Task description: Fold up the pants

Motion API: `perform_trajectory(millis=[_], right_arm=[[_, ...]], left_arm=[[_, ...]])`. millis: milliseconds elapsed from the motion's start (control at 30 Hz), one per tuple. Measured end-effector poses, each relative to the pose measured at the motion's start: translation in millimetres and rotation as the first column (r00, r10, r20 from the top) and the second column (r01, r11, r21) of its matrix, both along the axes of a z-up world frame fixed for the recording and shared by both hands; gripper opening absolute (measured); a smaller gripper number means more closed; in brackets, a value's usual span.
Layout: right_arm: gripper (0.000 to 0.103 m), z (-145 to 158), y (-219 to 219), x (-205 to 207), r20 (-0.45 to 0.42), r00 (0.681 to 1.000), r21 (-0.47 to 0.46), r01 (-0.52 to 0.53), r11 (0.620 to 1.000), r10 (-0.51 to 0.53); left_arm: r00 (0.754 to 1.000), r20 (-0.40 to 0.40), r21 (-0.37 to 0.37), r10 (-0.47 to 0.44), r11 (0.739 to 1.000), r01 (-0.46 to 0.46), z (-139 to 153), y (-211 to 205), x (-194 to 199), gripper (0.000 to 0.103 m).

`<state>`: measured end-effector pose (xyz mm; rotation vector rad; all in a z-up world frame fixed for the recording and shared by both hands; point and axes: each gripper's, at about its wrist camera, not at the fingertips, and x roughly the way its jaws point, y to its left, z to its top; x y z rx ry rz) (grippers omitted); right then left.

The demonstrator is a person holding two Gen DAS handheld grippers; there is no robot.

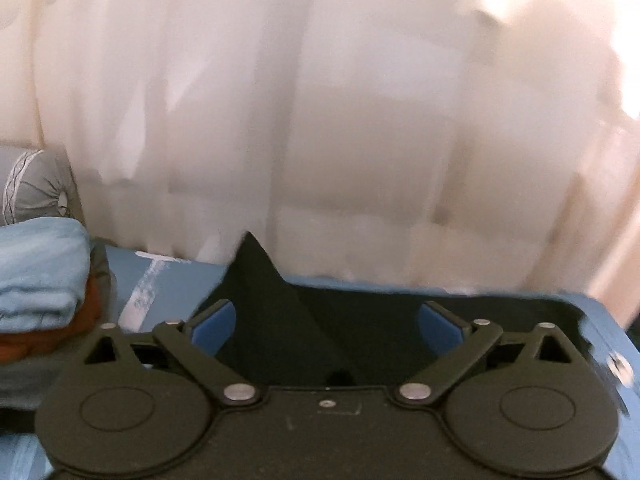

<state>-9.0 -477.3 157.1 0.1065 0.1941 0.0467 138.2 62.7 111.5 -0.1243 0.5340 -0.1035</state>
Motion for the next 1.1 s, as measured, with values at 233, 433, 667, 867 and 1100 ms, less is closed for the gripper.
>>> perform_trajectory(millis=[233, 433, 667, 867, 1100], right_arm=[[0.103, -21, 34, -88, -0.022, 0.989, -0.019, -0.148, 0.989, 0.148], [0.103, -118, 89, -137, -0.23, 0.927, -0.044, -0.313, 0.949, 0.295], [0.103, -192, 152, -149, -0.384, 0.821, -0.076, -0.483, 0.872, 0.422], [0.103, -209, 182, -150, -0.405, 0.806, -0.09, -0.506, 0.858, 0.432], [0.006, -188, 149, -152, -0.361, 0.828, 0.009, -0.458, 0.889, 0.43]], left_arm=[[0.965, -0.065, -0.061, -0.255, 0.966, 0.251, -25, -36, -94, 0.103], [0.947, -0.168, -0.113, -0.275, 0.959, 0.258, -93, -49, -138, 0.103], [0.951, -0.24, -0.136, -0.197, 0.976, 0.168, -131, -44, -168, 0.103], [0.961, -0.255, -0.185, -0.106, 0.981, 0.059, -135, -14, -178, 0.103], [0.964, -0.263, -0.194, -0.04, 0.981, -0.012, -138, 8, -177, 0.103]])
